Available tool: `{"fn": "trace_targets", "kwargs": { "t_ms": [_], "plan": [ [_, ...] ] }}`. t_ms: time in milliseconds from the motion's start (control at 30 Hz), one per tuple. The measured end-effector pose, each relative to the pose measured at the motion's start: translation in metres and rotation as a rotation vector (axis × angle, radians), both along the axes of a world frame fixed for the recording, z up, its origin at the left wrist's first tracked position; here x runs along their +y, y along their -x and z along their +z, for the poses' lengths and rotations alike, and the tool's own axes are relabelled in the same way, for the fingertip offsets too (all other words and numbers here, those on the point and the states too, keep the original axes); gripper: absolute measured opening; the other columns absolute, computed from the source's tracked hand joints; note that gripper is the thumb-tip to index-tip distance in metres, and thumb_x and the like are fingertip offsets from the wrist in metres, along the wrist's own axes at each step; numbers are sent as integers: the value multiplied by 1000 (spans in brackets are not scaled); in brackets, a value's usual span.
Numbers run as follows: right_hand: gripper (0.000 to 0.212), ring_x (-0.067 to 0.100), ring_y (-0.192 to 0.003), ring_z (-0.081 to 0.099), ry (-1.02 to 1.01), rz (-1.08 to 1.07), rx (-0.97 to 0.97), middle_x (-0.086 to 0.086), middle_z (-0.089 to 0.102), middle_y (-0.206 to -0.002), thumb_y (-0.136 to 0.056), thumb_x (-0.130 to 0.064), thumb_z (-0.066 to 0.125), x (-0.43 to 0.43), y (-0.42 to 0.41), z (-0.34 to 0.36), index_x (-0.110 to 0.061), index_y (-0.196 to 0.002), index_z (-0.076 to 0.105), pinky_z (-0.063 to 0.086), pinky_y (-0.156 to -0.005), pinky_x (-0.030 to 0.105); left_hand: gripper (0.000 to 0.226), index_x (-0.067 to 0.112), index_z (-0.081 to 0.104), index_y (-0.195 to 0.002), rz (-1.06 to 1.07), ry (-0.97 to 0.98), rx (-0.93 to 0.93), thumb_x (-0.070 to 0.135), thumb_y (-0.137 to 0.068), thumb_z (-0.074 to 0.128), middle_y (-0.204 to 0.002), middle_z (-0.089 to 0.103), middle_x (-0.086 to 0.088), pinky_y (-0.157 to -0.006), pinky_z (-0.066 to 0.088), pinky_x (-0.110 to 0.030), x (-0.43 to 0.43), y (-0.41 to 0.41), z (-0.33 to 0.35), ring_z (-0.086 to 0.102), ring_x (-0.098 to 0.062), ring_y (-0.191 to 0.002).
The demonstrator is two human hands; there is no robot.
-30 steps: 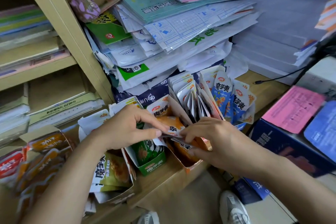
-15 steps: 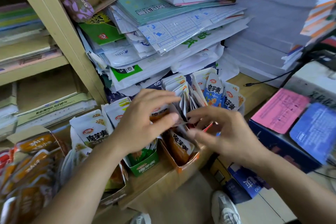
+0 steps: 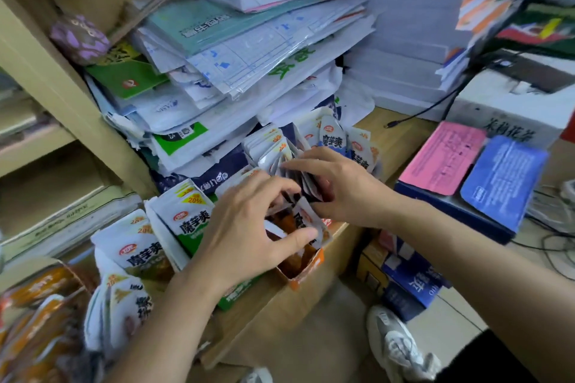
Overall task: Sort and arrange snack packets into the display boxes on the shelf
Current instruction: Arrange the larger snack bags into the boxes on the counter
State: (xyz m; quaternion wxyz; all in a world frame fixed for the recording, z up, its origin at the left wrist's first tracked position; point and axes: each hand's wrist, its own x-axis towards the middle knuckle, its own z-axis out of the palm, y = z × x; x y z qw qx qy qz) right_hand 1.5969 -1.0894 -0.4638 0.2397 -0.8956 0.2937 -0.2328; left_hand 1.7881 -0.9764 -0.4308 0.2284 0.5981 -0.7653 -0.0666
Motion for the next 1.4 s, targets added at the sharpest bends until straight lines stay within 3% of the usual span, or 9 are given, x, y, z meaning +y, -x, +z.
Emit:
{"fn": "trace_targets", "kwargs": {
  "t_ms": [100,233,367,533,733,933,1100,1233,1400],
  "plan": [
    [50,14,-105,62,30,-102,-101,-3,63,-121,-84,-10,69,-6,1,2,-27,-131,61,53,-89,37,60,47,59,-128,-38,-17,-177,75,-76,56,-138,42,16,-97,43,-39,-5,6,-6,37,-12,-130],
    [44,7,-73,57,-24,-294,-141,-6,69,-108,-82,-1,69,-16,15,7,-26,-119,68,53,-81,40,38,36,68,-79,-28,13,-124,72,-74,57,-136,50,22,-91,33,-32,-6,2,-10,36,-4,-128],
    [46,19,-96,65,-19,-344,-152,-5,68,-126,-80,2,66,-20,18,4,-23,-118,68,52,-88,39,50,28,56,-54,58,40,-61,75,-72,58,-121,60,25,-91,36,-33,-6,-3,-12,50,1,-112],
    [49,13,-87,64,-54,-312,-112,-4,68,-118,-79,-1,64,-19,14,2,-31,-118,66,53,-85,39,73,51,40,-143,85,-85,-146,73,-75,51,-161,17,24,-115,24,-39,-8,5,-11,18,-1,-144],
    [48,24,-94,67,-229,-200,-140,-8,65,-119,-76,-21,69,-12,12,13,-31,-122,60,55,-85,43,46,46,61,-125,-65,-45,-98,53,-81,52,-146,42,34,-101,26,-29,-10,4,-11,30,8,-135],
    [96,13,-139,35,-123,-34,18,-2,35,-149,-71,-27,82,-7,2,9,-39,-152,32,36,-109,27,32,42,72,-108,-151,-27,32,38,-77,69,-146,48,28,-114,27,-29,-11,0,-15,37,6,-140],
    [45,18,-143,36,-80,-78,23,1,37,-152,-73,-39,83,-11,4,14,-37,-113,64,41,-109,39,28,44,70,-102,-117,-50,45,46,-75,66,-138,50,37,-107,35,-21,-10,-4,-13,49,6,-127],
    [35,-1,-145,27,-125,-84,23,0,44,-153,-72,-19,81,-17,16,16,-31,-103,69,32,-111,21,33,41,68,-100,39,12,5,52,-70,62,-126,55,28,-88,54,-40,-12,-15,-12,58,0,-109],
    [30,-17,-129,30,-127,-66,9,-4,57,-140,-78,-11,76,-15,21,19,-24,-105,71,32,-98,-1,85,38,39,-150,199,-68,-44,52,-69,61,-157,31,16,-106,44,-39,-19,-15,-6,39,-9,-136]
  ]
}}
